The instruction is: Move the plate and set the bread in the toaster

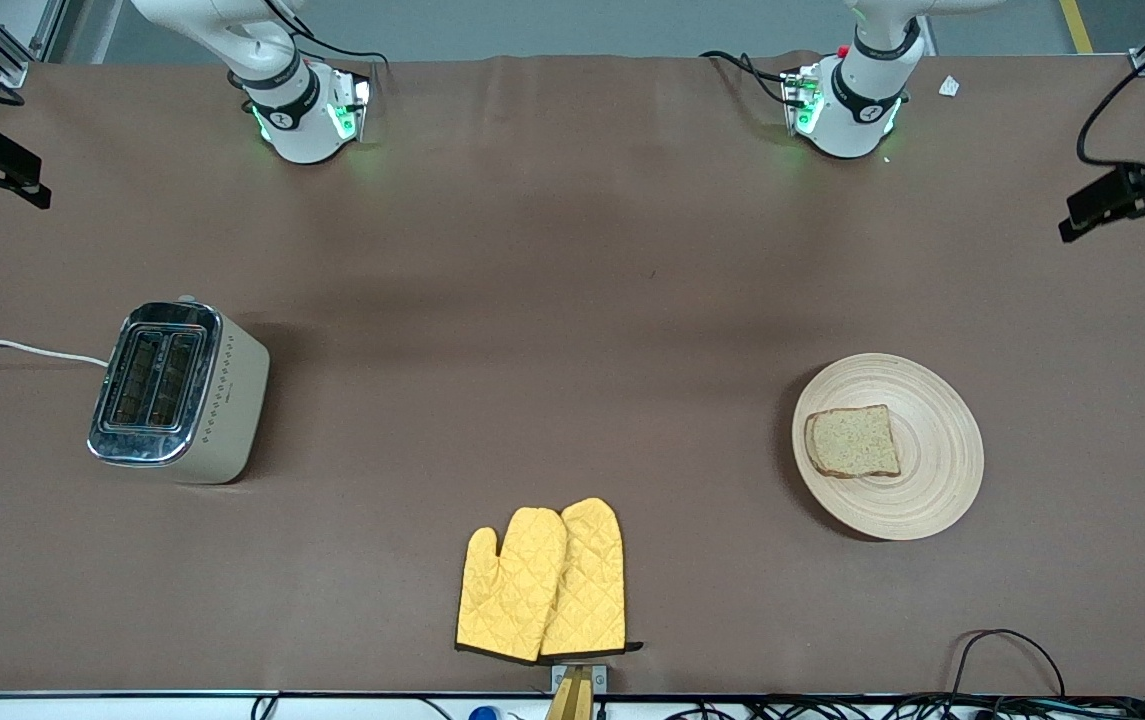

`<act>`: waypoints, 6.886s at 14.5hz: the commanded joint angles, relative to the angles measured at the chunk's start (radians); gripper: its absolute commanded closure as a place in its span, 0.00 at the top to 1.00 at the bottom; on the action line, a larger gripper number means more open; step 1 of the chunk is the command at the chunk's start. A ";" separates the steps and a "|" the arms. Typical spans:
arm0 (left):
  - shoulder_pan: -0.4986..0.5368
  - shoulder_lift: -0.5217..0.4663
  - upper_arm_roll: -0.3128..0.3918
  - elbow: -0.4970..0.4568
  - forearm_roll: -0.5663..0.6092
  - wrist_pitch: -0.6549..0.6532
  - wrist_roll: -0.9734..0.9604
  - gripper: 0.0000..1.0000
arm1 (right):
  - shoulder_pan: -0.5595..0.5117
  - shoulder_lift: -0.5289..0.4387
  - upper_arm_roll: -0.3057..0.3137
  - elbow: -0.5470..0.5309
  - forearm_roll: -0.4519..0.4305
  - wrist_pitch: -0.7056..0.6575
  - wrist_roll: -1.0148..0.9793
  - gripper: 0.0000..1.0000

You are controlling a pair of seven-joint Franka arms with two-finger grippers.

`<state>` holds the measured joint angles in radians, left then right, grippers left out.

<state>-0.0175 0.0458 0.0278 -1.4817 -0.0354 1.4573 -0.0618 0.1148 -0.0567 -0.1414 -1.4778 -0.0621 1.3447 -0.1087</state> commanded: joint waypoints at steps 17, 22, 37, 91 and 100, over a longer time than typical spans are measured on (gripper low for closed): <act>0.358 0.512 -0.003 -0.177 -0.635 0.420 0.797 1.00 | 0.003 -0.011 0.000 -0.004 0.024 0.002 0.009 1.00; 0.430 0.633 -0.005 -0.148 -0.751 0.413 0.928 0.96 | 0.002 -0.011 0.000 -0.004 0.024 0.004 0.009 1.00; 0.468 0.802 -0.008 -0.046 -0.787 0.405 1.020 0.91 | 0.003 -0.011 0.000 -0.004 0.025 0.004 0.009 1.00; -0.140 0.818 -0.431 -0.080 -1.209 0.790 0.520 0.00 | 0.003 -0.009 0.000 -0.007 0.042 0.004 0.009 1.00; -0.145 0.852 -0.430 -0.178 -1.209 0.839 0.704 0.03 | 0.003 -0.009 0.000 -0.007 0.042 0.004 0.009 1.00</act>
<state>-0.1786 0.9197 -0.3954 -1.6168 -1.2079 2.3000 0.5794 0.1158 -0.0567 -0.1409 -1.4775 -0.0320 1.3460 -0.1087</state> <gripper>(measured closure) 0.907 0.000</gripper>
